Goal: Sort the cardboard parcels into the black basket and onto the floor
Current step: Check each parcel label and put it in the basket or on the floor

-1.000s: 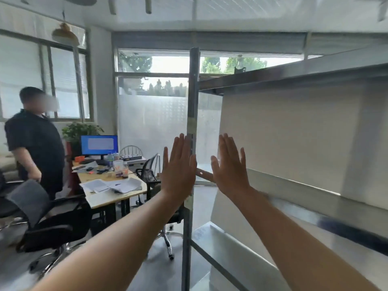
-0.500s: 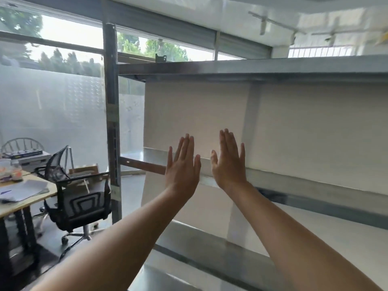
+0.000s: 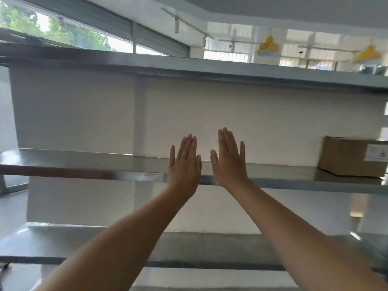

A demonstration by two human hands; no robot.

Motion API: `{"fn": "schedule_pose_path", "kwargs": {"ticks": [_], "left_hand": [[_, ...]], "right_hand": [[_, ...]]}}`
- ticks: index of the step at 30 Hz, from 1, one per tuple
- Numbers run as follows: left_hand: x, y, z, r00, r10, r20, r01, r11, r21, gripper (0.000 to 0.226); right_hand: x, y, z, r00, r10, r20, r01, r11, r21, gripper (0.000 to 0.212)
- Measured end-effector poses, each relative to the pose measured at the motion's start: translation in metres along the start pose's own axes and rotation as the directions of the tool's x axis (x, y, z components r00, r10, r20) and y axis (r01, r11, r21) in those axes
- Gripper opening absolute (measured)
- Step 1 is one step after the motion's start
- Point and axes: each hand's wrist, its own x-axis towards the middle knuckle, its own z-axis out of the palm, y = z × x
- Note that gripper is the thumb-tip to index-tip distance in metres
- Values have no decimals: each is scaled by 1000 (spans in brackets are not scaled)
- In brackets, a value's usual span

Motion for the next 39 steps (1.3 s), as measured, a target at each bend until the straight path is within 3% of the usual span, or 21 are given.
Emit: {"fn": "schedule_pose_path", "kwargs": {"ticks": [8, 18, 26, 39], "left_hand": [[-1, 207, 58, 965, 262, 17, -252, 943, -219, 55], [-51, 414, 75, 834, 551, -30, -457, 659, -597, 54], [-72, 483, 113, 731, 672, -118, -526, 446, -724, 58], [-38, 507, 195, 648, 750, -133, -472, 259, -843, 56]], "right_hand": [[-87, 195, -96, 980, 195, -39, -199, 954, -226, 61], [-205, 317, -210, 819, 537, -204, -568, 707, -421, 63], [-246, 358, -229, 678, 686, -264, -685, 459, -566, 63], [-210, 395, -170, 581, 752, -312, -727, 307, -615, 63]]}}
